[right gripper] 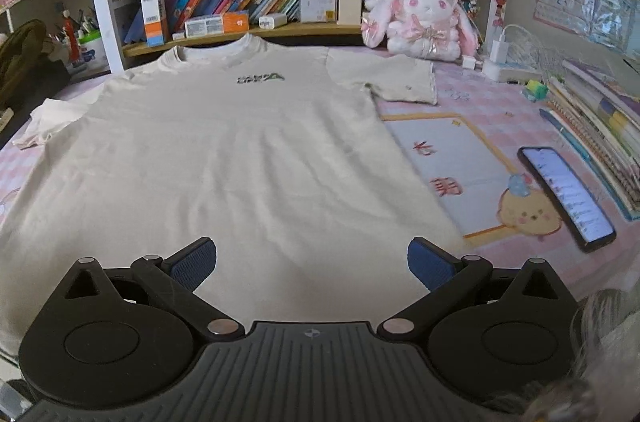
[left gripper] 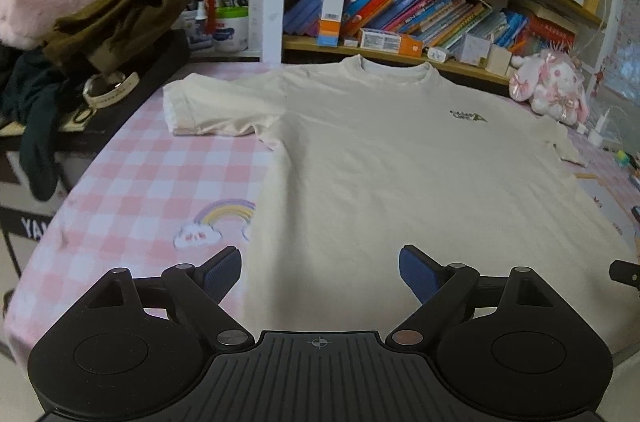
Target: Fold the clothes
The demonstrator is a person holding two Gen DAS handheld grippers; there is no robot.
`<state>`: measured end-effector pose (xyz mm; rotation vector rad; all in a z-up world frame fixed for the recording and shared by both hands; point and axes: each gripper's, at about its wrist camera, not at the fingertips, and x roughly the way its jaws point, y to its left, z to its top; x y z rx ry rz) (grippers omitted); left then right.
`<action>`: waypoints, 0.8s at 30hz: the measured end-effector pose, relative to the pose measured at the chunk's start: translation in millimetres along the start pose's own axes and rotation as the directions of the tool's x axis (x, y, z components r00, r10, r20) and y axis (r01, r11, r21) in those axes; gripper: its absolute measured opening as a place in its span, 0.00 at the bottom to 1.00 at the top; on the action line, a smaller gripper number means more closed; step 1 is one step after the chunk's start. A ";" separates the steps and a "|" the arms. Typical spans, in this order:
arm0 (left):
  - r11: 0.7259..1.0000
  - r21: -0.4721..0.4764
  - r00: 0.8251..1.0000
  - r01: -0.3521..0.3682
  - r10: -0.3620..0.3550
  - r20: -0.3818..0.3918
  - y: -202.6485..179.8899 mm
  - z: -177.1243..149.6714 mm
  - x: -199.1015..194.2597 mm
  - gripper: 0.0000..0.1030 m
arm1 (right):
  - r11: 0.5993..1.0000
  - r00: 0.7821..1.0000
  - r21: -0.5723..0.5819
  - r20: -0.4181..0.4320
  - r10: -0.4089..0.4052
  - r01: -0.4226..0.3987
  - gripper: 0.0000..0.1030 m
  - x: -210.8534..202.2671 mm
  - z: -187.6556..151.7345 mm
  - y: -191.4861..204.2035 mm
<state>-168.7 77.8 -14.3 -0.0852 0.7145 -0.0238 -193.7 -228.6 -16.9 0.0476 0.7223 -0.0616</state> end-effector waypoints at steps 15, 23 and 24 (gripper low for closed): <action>0.999 -0.013 0.999 0.046 -0.046 -0.012 83.5 31.3 38.8 0.86 | 1.000 1.000 0.031 -0.008 0.002 -0.002 1.00 14.1 6.7 88.7; 0.999 -0.027 0.999 0.044 -0.044 -0.008 113.0 47.5 62.3 0.86 | 0.999 1.000 0.048 -0.023 -0.007 0.008 1.00 14.4 7.1 110.9; 0.999 -0.033 0.999 0.039 -0.039 -0.007 116.6 49.9 65.8 0.86 | 0.999 1.000 0.048 -0.026 -0.008 0.009 1.00 15.0 7.1 113.0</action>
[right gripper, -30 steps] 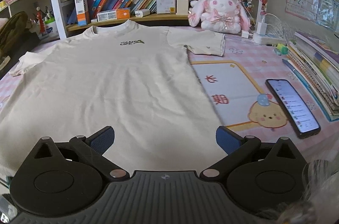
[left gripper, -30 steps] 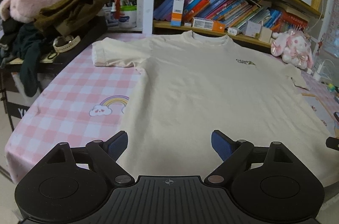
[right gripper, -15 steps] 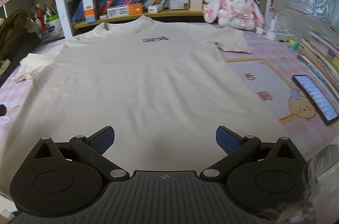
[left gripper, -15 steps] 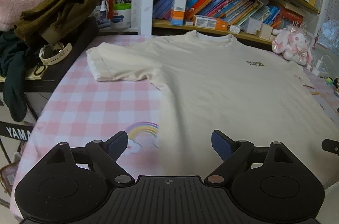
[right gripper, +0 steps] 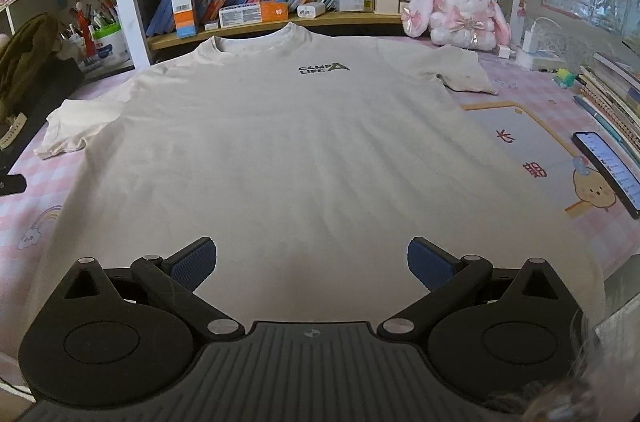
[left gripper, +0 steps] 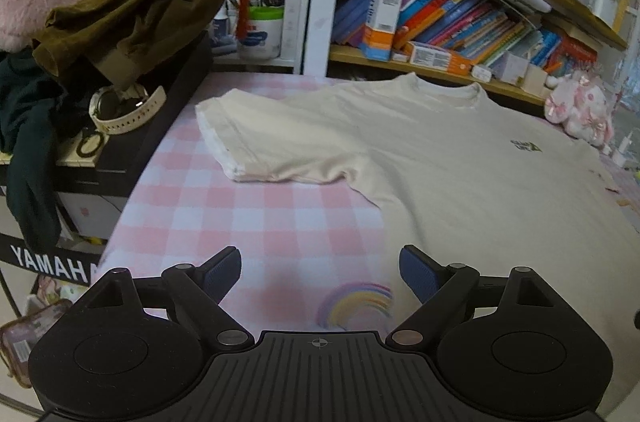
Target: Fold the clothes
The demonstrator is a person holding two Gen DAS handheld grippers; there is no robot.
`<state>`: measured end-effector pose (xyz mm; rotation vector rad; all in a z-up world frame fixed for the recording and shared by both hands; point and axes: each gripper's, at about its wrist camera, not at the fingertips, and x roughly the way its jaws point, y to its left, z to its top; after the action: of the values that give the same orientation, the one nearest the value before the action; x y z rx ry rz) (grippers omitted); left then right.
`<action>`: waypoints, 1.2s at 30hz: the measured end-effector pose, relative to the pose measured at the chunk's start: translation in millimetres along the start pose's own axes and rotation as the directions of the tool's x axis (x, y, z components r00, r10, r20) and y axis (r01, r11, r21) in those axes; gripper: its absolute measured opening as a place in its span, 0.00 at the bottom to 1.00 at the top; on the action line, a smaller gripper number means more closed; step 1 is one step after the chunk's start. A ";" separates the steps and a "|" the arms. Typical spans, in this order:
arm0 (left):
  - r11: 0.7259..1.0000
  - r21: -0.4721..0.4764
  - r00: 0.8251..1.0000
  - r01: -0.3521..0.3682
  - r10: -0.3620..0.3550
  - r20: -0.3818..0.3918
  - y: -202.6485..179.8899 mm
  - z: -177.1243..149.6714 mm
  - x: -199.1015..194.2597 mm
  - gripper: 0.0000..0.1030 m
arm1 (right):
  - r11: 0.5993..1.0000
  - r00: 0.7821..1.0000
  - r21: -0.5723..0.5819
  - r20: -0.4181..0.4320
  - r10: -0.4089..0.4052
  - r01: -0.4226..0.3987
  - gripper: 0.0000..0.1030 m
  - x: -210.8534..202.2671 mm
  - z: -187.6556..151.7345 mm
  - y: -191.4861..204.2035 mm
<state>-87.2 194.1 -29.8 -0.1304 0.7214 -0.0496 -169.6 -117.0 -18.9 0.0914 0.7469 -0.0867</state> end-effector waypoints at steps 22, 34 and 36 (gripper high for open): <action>0.893 -0.451 0.999 0.014 -0.028 -0.024 75.8 43.9 90.2 0.52 | 0.990 0.990 -0.028 0.019 -0.137 0.138 1.00 3.1 9.1 11.5; 0.579 -0.815 1.000 0.005 -0.010 -0.001 97.4 33.3 112.9 0.08 | 0.985 0.986 -0.053 0.031 -0.165 0.167 1.00 4.0 13.4 9.5; 0.535 -0.845 1.000 0.015 -0.003 0.016 100.6 26.6 112.5 0.06 | 0.985 0.986 -0.052 0.030 -0.163 0.164 1.00 5.5 13.8 6.9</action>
<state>14.8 286.3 -97.4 -1.0935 0.6773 0.3104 -155.5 -112.0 -12.3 -0.0234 0.7300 -0.2232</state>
